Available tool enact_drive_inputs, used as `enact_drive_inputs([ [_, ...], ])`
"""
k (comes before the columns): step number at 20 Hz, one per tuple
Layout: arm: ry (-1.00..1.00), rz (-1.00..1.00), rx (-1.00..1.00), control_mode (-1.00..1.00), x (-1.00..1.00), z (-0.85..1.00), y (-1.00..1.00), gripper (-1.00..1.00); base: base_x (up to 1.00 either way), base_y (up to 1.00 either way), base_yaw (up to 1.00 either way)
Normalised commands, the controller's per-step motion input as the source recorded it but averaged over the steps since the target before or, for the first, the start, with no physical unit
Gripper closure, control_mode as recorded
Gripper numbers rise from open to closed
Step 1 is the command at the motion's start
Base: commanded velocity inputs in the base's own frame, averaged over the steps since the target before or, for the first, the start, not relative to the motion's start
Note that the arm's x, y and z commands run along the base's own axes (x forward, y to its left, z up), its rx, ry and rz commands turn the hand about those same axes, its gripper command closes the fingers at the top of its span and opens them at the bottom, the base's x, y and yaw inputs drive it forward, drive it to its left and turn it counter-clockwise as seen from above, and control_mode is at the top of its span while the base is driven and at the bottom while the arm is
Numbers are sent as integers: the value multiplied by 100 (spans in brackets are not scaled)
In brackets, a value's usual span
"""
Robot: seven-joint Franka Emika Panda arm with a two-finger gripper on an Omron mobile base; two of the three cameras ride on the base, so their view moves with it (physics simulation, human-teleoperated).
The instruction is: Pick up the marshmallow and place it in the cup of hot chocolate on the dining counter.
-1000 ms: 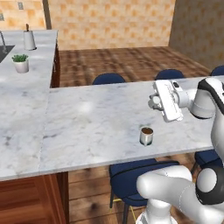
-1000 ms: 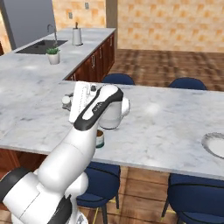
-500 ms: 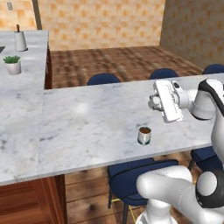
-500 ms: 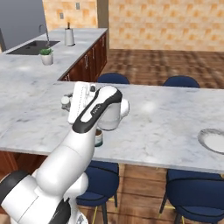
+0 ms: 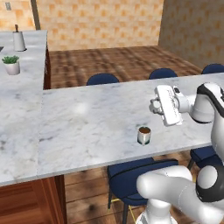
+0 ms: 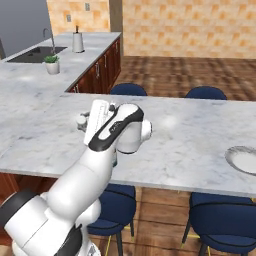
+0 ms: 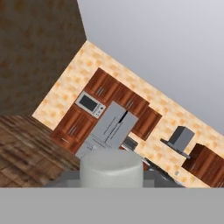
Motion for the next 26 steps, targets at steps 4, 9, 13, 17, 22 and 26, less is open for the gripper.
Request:
enact_drive_inputs([
  [4,12,-1,-11,-100,19,-48,-15,100,0,0,0],
  [9,17,-1,-14,-100,27,-54,-15,100,0,0,0],
  [13,18,0,-19,-100,39,-49,0,100,0,0,0],
  [17,15,0,-8,-100,19,-29,-2,100,0,0,0],
  [22,28,0,0,-100,9,-26,-18,100,0,0,0],
  [26,27,0,0,-100,16,-29,-18,100,0,0,0],
])
